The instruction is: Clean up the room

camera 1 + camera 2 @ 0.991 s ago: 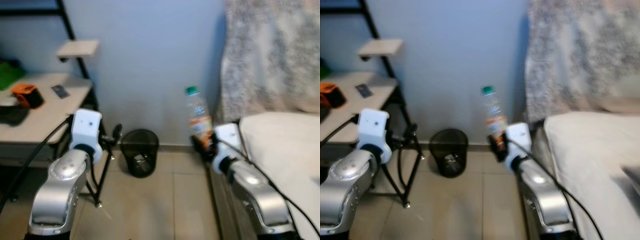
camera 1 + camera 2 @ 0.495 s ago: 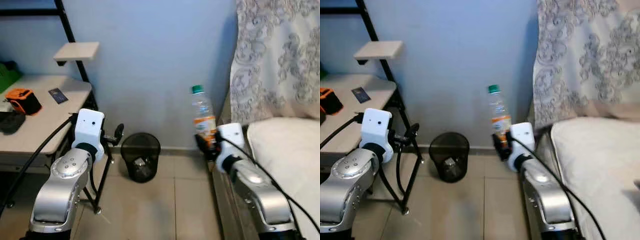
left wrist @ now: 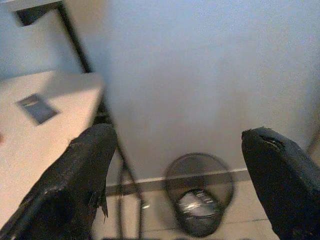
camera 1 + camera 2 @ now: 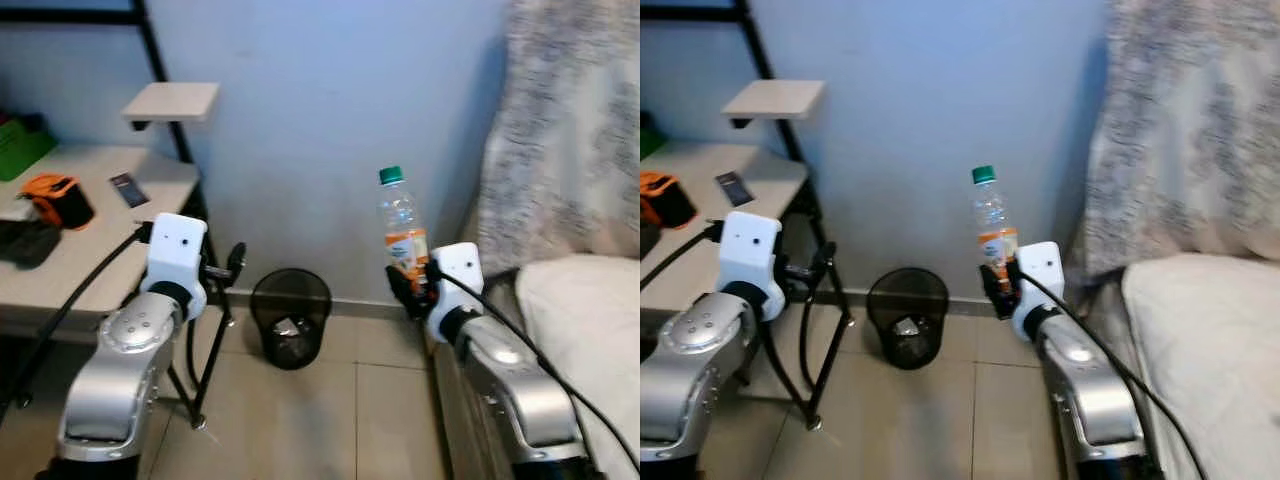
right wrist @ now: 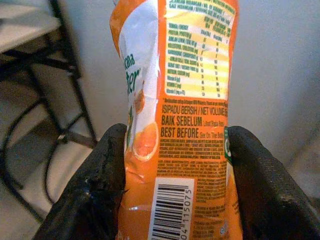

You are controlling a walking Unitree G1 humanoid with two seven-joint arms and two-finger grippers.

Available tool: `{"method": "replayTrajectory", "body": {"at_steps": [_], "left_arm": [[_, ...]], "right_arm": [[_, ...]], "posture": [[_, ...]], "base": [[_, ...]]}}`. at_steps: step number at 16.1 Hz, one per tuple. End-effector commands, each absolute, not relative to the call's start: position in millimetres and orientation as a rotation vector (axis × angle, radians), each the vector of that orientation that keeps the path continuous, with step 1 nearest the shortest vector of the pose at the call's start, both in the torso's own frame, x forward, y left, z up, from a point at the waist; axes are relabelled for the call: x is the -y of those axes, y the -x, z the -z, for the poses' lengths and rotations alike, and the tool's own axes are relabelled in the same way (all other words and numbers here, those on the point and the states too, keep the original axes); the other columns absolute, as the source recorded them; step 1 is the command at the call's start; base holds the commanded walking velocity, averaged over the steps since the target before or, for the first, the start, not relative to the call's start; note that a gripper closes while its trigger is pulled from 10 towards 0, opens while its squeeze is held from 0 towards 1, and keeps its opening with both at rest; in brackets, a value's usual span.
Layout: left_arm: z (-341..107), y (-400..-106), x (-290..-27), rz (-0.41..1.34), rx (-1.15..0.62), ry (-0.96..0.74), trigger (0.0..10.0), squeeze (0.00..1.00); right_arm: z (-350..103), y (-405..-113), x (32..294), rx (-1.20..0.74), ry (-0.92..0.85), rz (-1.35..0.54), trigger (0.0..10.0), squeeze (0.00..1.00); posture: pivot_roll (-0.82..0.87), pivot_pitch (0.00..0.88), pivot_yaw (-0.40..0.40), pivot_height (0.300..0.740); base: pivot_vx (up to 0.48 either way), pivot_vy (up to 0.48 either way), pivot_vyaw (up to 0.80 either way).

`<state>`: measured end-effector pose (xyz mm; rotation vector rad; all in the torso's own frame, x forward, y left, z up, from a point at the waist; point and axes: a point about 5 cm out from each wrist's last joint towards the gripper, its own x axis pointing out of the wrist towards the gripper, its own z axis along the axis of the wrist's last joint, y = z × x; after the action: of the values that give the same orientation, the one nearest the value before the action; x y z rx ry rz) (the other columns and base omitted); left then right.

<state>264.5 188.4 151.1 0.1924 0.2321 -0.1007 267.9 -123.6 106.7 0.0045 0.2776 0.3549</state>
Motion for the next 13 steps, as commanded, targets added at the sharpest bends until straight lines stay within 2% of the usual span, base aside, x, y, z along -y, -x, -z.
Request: {"method": "replayTrajectory", "body": {"at_steps": [1,13], "left_arm": [[-152.5,-266.3,-185.6,0.111,-0.225,-0.192,10.0,0.00],[-151.9,-268.7,-184.4,0.119,-0.222,-0.195,10.0,0.00]], "right_arm": [[-108.6,-268.8,125.8,-0.277,0.004,-0.353,10.0,0.00],[-105.6,-272.3,125.4,-0.293,0.010,-0.354,10.0,0.00]], "posture": [[-0.05,0.000,0.025,0.740],[-0.04,0.000,0.025,0.740]], "base": [[0.266,0.000,0.00],[0.268,0.000,0.00]]}}
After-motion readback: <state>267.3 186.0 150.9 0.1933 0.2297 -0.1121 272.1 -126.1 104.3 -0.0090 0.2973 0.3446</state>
